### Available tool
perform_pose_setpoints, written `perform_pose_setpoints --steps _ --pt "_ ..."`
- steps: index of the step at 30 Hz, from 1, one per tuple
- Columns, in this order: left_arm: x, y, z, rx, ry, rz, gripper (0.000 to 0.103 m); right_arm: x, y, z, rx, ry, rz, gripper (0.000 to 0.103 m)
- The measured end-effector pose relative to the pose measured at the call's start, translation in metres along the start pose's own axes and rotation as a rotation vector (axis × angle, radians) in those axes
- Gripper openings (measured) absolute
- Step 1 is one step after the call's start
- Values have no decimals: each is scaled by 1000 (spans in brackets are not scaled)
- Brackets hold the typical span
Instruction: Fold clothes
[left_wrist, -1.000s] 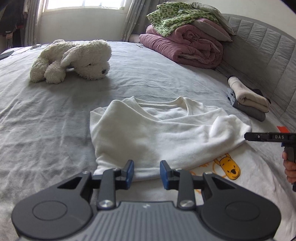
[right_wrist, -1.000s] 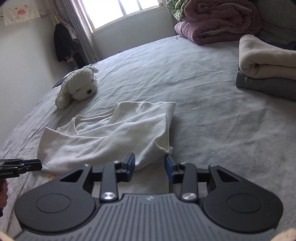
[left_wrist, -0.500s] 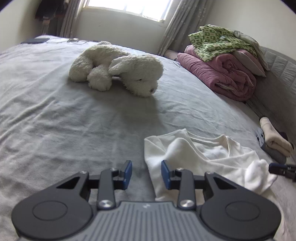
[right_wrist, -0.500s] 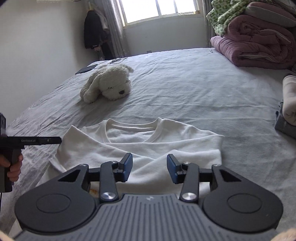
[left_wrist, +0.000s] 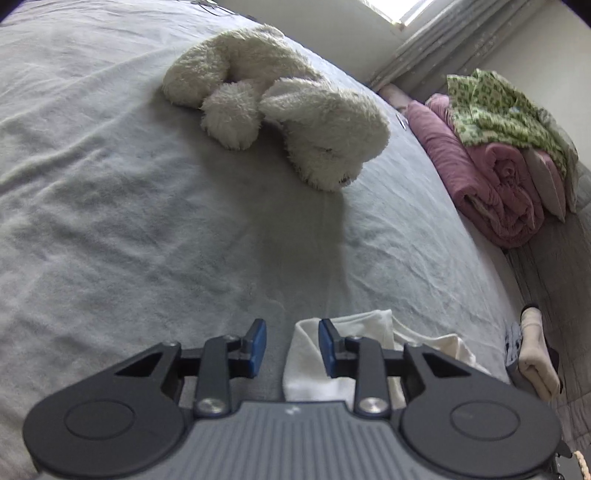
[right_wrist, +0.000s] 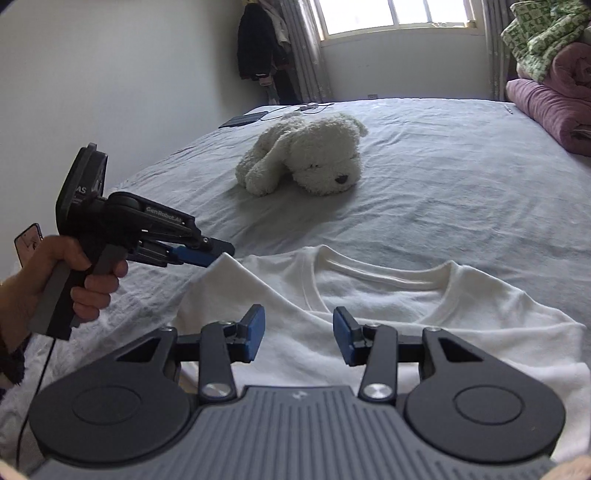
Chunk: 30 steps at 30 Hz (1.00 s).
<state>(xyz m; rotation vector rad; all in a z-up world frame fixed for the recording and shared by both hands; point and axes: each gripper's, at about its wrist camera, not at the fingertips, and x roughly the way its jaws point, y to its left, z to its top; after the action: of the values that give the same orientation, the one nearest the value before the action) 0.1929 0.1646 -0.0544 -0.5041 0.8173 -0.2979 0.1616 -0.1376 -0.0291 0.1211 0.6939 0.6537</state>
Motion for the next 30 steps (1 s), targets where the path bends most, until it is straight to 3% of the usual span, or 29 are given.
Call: perform_pose_setpoints --steps 4,8,13,17,21,24,30 --pt "-8 -1 -6 -4 -1 0 25 40 -10 41 132 135 145 49" --pt "-11 6 -27 42 -26 -137 21 79 -19 60 229 253 192 49" --pt "-8 13 -53 104 -32 -291 18 104 -27 58 344 328 218 49" --pt "2 9 -64 170 4 -279 13 124 -33 61 439 426 279 49" --pt "5 1 -68 223 17 -288 13 140 -20 65 394 530 244 49" --pt "8 -6 -73 282 20 -276 13 146 -12 70 394 537 277 51" --pt "5 -4 -75 296 12 -270 13 153 9 76 330 494 317 51"
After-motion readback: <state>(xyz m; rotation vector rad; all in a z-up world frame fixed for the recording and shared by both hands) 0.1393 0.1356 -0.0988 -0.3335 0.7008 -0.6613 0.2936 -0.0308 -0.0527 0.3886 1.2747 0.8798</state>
